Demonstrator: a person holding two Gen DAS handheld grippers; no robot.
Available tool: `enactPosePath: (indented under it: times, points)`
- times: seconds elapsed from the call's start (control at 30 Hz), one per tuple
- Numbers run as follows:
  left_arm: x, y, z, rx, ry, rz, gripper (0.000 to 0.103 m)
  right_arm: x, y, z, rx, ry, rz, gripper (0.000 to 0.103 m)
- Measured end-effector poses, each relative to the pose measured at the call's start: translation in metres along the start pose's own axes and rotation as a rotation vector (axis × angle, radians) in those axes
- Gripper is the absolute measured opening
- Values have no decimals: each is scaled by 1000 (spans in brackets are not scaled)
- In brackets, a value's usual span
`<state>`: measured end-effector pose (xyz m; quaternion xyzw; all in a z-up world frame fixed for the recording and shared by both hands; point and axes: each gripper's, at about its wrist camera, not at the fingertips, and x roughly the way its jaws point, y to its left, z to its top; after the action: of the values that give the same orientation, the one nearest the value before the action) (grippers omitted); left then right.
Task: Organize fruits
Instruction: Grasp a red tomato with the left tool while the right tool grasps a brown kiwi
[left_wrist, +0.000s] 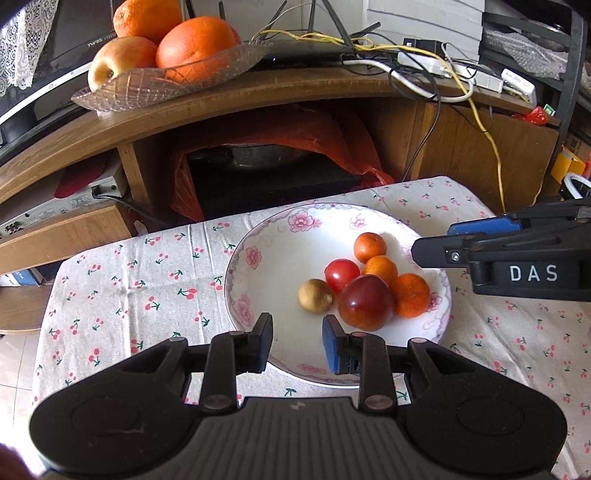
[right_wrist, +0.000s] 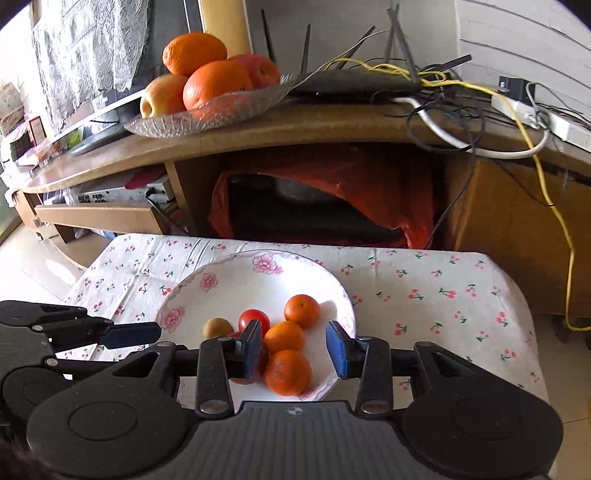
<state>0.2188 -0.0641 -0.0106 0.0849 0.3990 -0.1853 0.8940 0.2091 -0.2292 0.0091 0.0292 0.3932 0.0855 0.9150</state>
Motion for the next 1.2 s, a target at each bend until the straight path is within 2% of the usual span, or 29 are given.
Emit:
enactPosePath:
  times: [0.23, 0.43, 0.57, 0.67, 0.83, 0.93, 1.07, 1.1, 1.17, 1.2]
  points:
    - [-21, -3, -14, 30, 9, -40, 39, -22, -2, -22, -17, 16, 13, 32]
    - [-35, -5, -38, 90, 46, -106, 45, -27, 2, -57, -99, 87, 70, 33]
    - [-35, -6, -53, 127, 62, -107, 49, -10, 9, -67, -127, 139, 69, 33]
    - [-26, -3, -57, 120, 74, -108, 50, 1, 15, -66, -138, 145, 69, 33]
    - [-8, 1, -55, 130, 54, -65, 53, 18, 25, -61, -155, 153, 80, 33]
    - [1, 4, -54, 117, 50, -71, 54, 23, 27, -59, -164, 138, 77, 33]
    - [4, -1, -56, 146, 37, -54, 54, 27, 28, -56, -164, 138, 82, 32]
    - [4, -2, -56, 154, 37, -49, 53, 27, 30, -57, -186, 139, 73, 24]
    - [3, -3, -56, 140, 43, -64, 42, 25, 34, -58, -235, 138, 64, 20]
    - [2, -4, -56, 136, 44, -61, 42, 25, 35, -58, -232, 143, 60, 20]
